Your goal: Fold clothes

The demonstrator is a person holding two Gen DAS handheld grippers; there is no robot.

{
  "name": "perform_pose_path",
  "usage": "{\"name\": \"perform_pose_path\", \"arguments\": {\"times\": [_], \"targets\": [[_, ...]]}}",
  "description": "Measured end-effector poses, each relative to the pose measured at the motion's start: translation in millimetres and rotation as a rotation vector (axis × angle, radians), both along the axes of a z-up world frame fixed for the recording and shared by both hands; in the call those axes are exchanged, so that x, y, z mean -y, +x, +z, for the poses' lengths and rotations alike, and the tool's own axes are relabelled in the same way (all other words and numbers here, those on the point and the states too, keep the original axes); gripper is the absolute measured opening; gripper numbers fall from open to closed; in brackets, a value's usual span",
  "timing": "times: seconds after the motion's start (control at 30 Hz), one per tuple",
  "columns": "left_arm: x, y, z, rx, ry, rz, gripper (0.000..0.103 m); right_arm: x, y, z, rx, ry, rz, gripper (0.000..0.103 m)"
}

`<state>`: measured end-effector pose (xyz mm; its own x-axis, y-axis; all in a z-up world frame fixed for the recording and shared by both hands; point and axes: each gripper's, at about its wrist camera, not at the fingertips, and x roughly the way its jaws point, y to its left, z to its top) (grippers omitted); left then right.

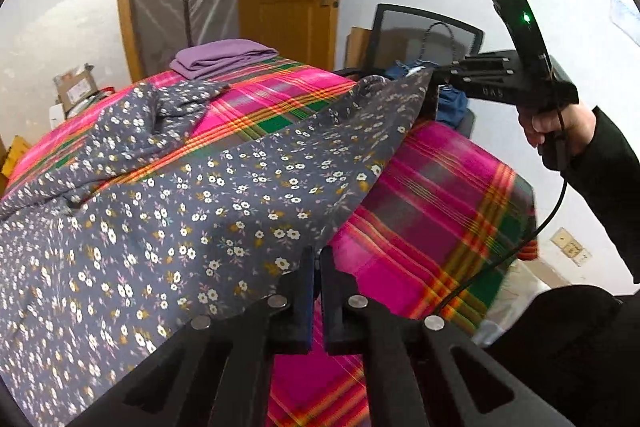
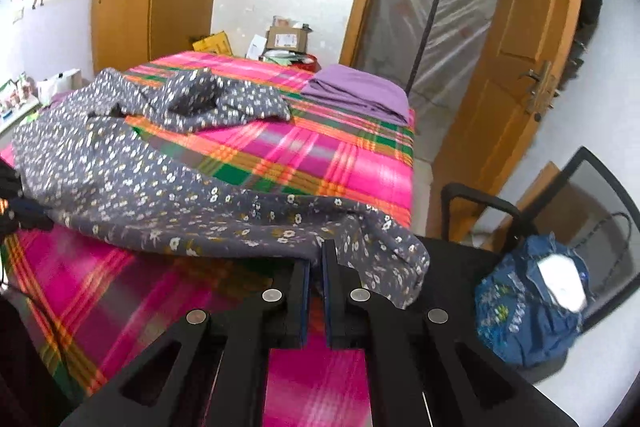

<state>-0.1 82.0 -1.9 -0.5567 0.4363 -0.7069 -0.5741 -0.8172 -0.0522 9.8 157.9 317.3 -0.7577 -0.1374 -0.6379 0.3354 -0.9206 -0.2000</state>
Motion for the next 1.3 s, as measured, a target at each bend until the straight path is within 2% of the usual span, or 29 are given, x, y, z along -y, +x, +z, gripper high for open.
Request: {"name": "perform_pose_path", "arguments": {"times": [0.23,0.4,0.63,0.7,0.83,0.93,1.07,1.3], "targets": [[0.3,13.7,-9.0,0.040,0.020,-0.047,0.002,-6.7,37.6,-19.8,0.084,0.029,-0.026,0.005],[2.9,8.0,-21.7,0.102,0.032,-0.063,0.003,-6.1,43.4,-43.7,0.171,0.039,-0.031,0.005],[8.4,7.1,-21.1,0.124,0.070,-0.070,0.003,-14.4,52.9,-44.1,0.216,-0.028,-0.028,0.014],[11.7,4.3,-18.7,0.134,0.096,-0.074,0.004,-21.9,56.5,-41.3,0.227,-0.072,-0.031,0.019],[17.7,4.7,-9.4,0.150,0.164,-0.119,0.005,-52.8,66.2,-28.4,0.205,-0.245,-0.077,0.023],[18.5,7.7,0.4,0.135,0.196,-0.153,0.005,-89.1,64.8,-28.0,0.166,-0.402,-0.209,0.034],[15.5,5.9,8.0,0.110,0.199,-0.147,0.005,-130.5,46.8,-44.0,0.165,-0.574,-0.367,0.036],[10.5,0.2,0.8,0.122,0.172,-0.112,0.005,-145.2,-20.0,-62.9,0.260,-0.595,-0.374,0.035]]}}
